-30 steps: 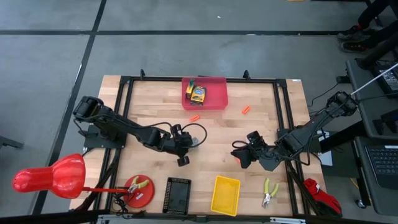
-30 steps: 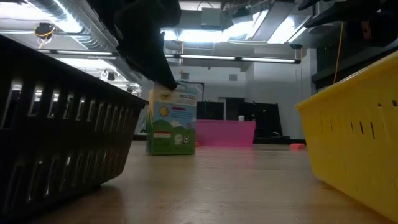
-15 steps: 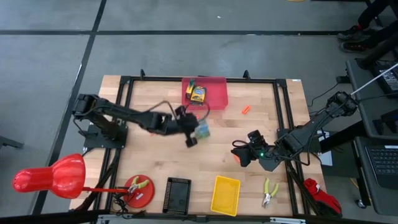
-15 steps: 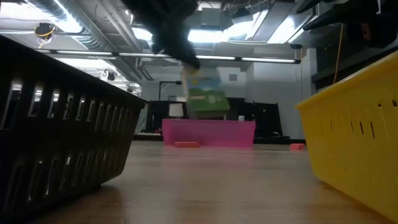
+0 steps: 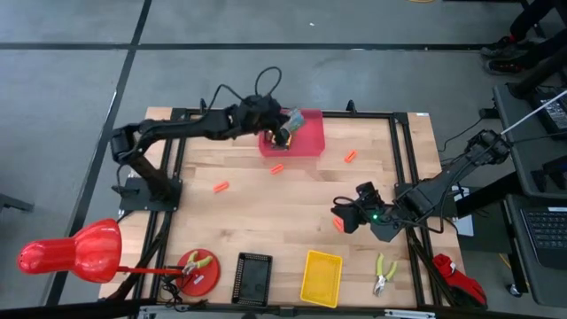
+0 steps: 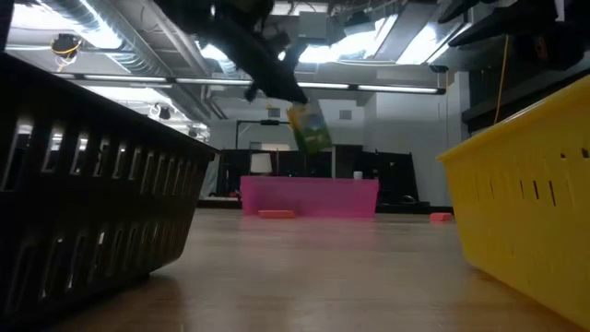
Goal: Pick & Place School Supplies
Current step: Put the yellow crayon box into the red bin, then put the orange eraser into the black bin
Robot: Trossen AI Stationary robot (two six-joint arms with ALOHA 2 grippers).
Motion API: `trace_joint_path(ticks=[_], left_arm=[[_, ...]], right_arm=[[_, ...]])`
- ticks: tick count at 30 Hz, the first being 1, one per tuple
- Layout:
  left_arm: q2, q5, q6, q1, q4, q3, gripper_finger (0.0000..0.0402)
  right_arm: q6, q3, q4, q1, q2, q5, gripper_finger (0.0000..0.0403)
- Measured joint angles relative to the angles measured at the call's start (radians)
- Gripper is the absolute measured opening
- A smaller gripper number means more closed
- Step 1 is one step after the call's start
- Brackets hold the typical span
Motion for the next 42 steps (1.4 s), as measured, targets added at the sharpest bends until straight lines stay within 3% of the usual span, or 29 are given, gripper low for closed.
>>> trace_joint_path(ticks=[3,10,16,20,24,29,33,35,38,42], left_arm=[[0.065,0.088,-0.083,0.035,0.118,0.000,0.0003],[0.216,0.092,-0.340,0.048,0.284,0.000,0.0006],[0.279,0.093,-0.542,0.050,0.302,0.000,0.0060],[0.271,0.068,-0.544,0.052,0.306,0.000,0.0120],[0.212,0.068,-0.407,0.070,0.285,0.000,0.0169],[0.086,0.114,-0.241,0.103,0.011,0.000,0.0191],[-0.038,0.243,-0.090,0.087,-0.374,0.000,0.0185],[-0.100,0.260,-0.047,0.052,-0.558,-0.024,0.0179],[-0.218,0.239,-0.051,-0.011,-0.732,-0.116,0.0169],[-0.380,0.176,-0.164,-0.128,-0.823,-0.267,0.0157]], right_arm=[[-0.003,0.000,-0.004,-0.002,-0.003,0.010,0.0117],[-0.002,0.000,-0.004,-0.006,-0.003,0.002,0.0117],[0.005,0.000,0.005,-0.005,-0.003,0.002,0.0117],[0.005,0.000,0.008,-0.001,-0.003,0.002,0.0117],[0.005,0.000,0.008,-0.001,-0.003,0.002,0.0117],[0.005,0.000,0.008,-0.001,-0.003,0.002,0.0117],[-0.022,0.000,0.031,-0.001,-0.003,0.022,0.0117],[-0.040,0.000,0.047,-0.001,-0.003,0.033,0.0117],[-0.056,0.000,0.065,-0.002,-0.003,0.052,0.0117],[-0.056,0.000,0.068,-0.002,-0.003,0.078,0.0117]])
